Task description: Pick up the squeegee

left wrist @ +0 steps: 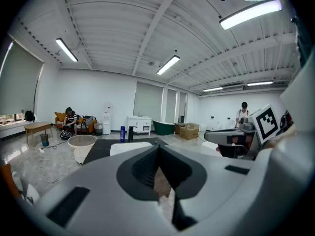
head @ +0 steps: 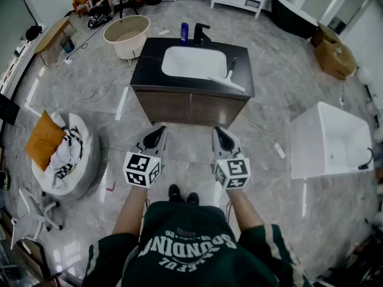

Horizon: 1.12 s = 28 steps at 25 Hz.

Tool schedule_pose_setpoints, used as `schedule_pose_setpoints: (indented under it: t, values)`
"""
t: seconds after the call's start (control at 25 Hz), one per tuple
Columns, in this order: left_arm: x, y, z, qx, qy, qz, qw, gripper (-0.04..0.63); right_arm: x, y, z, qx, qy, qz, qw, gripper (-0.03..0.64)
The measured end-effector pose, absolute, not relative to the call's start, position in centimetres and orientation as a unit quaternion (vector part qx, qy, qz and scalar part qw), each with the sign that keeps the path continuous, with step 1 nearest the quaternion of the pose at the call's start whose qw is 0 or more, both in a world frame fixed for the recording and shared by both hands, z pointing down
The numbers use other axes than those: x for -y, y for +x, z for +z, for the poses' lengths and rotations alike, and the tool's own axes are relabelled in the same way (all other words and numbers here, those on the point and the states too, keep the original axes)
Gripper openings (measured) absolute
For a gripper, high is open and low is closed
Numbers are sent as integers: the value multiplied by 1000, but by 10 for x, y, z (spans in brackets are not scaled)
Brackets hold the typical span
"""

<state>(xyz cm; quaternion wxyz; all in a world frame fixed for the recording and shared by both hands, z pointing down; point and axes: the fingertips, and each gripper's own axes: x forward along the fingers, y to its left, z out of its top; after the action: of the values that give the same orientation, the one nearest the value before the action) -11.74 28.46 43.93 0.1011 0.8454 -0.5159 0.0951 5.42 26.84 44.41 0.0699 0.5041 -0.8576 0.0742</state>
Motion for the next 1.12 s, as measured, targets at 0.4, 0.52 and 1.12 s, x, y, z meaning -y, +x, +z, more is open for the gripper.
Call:
schedule_pose_setpoints:
  t: [0.4,0.52,1.12]
  values:
    - [-282,-118,445,507,850,98,105,2,-270,47,459,850,512,72,102,2]
    - [-279,-118,449,502,853,98,106,2,-268,44,459,848,516,75,98,2]
    - [-241,-145,460,484,863,98,107,2,-231,21,469,836,533,87,99,2]
